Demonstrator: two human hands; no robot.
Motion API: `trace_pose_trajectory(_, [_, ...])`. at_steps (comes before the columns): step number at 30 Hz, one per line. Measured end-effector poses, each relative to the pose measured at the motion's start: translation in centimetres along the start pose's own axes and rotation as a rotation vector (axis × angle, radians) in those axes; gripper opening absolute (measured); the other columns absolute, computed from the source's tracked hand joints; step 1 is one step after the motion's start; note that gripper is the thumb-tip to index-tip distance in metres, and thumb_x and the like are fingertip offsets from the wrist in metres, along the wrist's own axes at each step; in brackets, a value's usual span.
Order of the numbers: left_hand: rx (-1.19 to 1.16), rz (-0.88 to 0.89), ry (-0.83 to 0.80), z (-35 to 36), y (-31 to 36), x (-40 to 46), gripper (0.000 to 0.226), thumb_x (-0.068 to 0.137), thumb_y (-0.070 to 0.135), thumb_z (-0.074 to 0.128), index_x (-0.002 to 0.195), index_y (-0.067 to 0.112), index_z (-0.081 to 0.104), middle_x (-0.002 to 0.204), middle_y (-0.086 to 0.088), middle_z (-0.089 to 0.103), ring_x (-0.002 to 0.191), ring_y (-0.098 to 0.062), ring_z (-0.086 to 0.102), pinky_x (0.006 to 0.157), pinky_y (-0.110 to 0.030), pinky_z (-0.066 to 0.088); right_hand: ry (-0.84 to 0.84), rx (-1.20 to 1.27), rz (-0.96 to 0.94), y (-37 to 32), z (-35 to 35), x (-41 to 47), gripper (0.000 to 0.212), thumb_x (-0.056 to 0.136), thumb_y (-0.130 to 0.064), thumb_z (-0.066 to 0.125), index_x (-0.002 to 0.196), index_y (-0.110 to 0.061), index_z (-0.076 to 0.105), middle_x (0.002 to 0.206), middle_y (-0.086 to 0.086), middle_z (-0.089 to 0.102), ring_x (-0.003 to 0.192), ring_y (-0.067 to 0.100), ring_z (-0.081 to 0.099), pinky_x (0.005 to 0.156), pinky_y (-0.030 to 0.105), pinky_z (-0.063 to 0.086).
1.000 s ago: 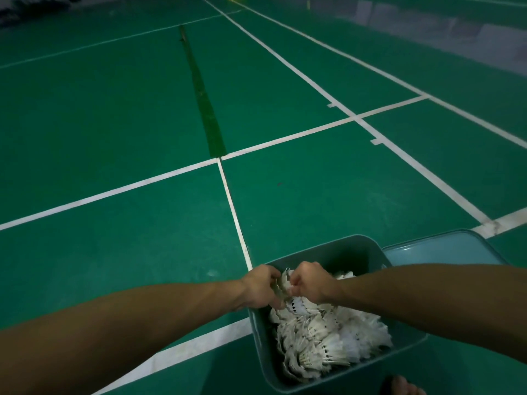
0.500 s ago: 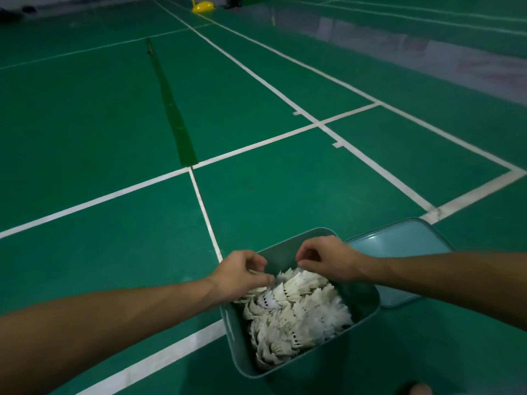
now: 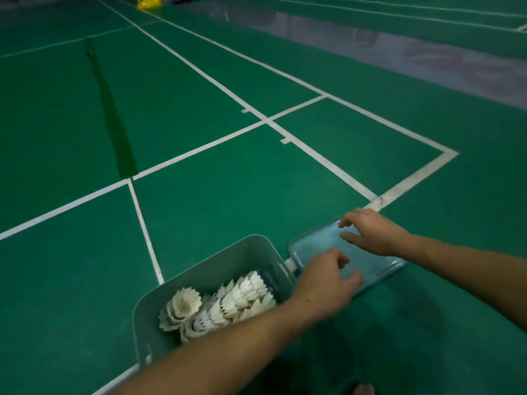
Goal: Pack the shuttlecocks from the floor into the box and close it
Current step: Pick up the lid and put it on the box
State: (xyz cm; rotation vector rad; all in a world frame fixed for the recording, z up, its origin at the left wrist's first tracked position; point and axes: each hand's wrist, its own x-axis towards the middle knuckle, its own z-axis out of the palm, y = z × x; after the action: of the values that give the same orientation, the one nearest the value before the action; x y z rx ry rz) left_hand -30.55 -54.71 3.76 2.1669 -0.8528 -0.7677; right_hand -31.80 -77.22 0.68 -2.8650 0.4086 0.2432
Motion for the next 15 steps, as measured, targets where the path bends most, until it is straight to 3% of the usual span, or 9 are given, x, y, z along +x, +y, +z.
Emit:
trace_pose_trajectory(3, [-0.2, -0.255, 0.098, 6.9, -0.3, 3.1, 0.056, 0.093, 0.053, 0.063, 0.138, 0.021, 0.057, 0.139, 0.0, 0.061, 0.124, -0.019, 0.059, 0.105, -0.035, 0.048, -0.068, 0.047, 0.156, 4.5, 3.5, 0.2, 0.045, 0.096, -0.053, 0.059, 0.13, -0.025, 0.061, 0.13, 0.006, 0.058, 0.119, 0.028, 0.055, 0.1, 0.044, 0.05])
trace_pose_trajectory(7, [-0.406, -0.603, 0.419, 11.6, -3.6, 6.5, 0.072, 0.089, 0.059, 0.068, 0.147, 0.019, 0.052, 0.148, -0.006, 0.057, 0.133, -0.029, 0.055, 0.11, -0.039, 0.045, -0.125, 0.084, 0.325, 8.6, 7.4, 0.6, 0.059, 0.094, -0.052, 0.063, 0.144, -0.025, 0.049, 0.15, 0.012, 0.043, 0.134, 0.036, 0.042, 0.11, 0.05, 0.043])
trace_pose_trajectory(10, [-0.439, -0.694, 0.475, 13.7, -5.7, 7.7, 0.095, 0.074, 0.07, 0.066, 0.152, 0.019, 0.046, 0.152, -0.007, 0.054, 0.132, -0.035, 0.054, 0.114, -0.047, 0.043, -0.109, 0.113, 0.436, 10.6, 9.9, 0.8, 0.074, 0.089, -0.049, 0.069, 0.153, -0.035, 0.034, 0.163, 0.019, 0.021, 0.145, 0.045, 0.029, 0.117, 0.056, 0.035])
trace_pose_trajectory(12, [-0.427, -0.727, 0.471, 14.1, -6.1, 8.2, 0.098, 0.072, 0.064, 0.074, 0.152, 0.016, 0.044, 0.148, -0.012, 0.053, 0.13, -0.038, 0.052, 0.114, -0.047, 0.042, -0.108, 0.128, 0.499, 11.7, 11.2, 1.0, 0.088, 0.084, -0.05, 0.075, 0.156, -0.038, 0.026, 0.167, 0.02, 0.011, 0.149, 0.047, 0.023, 0.119, 0.058, 0.031])
trace_pose_trajectory(15, [-0.472, -0.757, 0.503, 13.6, -7.1, 9.1, 0.092, 0.068, 0.056, 0.081, 0.144, 0.015, 0.048, 0.135, -0.015, 0.058, 0.125, -0.036, 0.053, 0.102, -0.043, 0.048, -0.105, 0.198, 0.557, 12.6, 12.6, 1.3, 0.102, 0.077, -0.052, 0.082, 0.159, -0.034, 0.024, 0.167, 0.019, 0.017, 0.148, 0.046, 0.026, 0.119, 0.059, 0.031])
